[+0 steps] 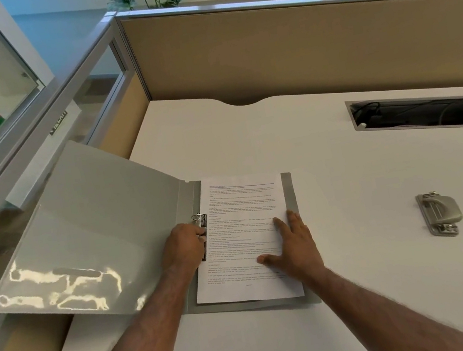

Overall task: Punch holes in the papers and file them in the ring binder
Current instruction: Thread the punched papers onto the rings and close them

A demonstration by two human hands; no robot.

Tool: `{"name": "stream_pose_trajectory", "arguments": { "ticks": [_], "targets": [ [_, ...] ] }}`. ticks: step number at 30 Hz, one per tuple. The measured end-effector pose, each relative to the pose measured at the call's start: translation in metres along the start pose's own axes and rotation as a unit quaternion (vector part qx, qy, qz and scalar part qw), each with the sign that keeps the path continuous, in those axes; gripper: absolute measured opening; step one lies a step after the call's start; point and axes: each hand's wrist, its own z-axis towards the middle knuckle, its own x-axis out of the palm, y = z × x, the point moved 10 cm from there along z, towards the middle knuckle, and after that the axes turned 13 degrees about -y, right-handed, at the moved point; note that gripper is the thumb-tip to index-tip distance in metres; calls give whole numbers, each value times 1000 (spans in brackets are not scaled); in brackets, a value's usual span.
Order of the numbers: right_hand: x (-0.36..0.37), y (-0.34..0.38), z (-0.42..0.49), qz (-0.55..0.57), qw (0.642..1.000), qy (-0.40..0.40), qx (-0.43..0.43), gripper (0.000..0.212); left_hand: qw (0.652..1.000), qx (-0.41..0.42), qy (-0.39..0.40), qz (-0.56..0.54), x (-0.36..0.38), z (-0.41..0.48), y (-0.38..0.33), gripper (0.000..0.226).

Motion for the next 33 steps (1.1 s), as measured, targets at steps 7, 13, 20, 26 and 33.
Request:
{"name": "stream_pose_trajectory", "arguments": {
  "ticks": [7,13,20,26,33],
  "targets": [
    [-15,2,3,48,997,-51,12,92,999,7,-4,31,-2,4,1,18],
    [-30,-16,0,241,952,-117,148,62,999,17,-24,45,-10,1,0,21],
    [-31,-34,-3,258,937,-118,202,21,996,46,-63,47,-24,-7,-10,18],
    [-45,1,-10,408,896,-111,135,16,995,35,-48,-76,-25,-27,-49,20],
    [-41,50,-22,460,886,-50,36,32,964,-47,49,-256,-5,-50,-92,25]
  ]
}}
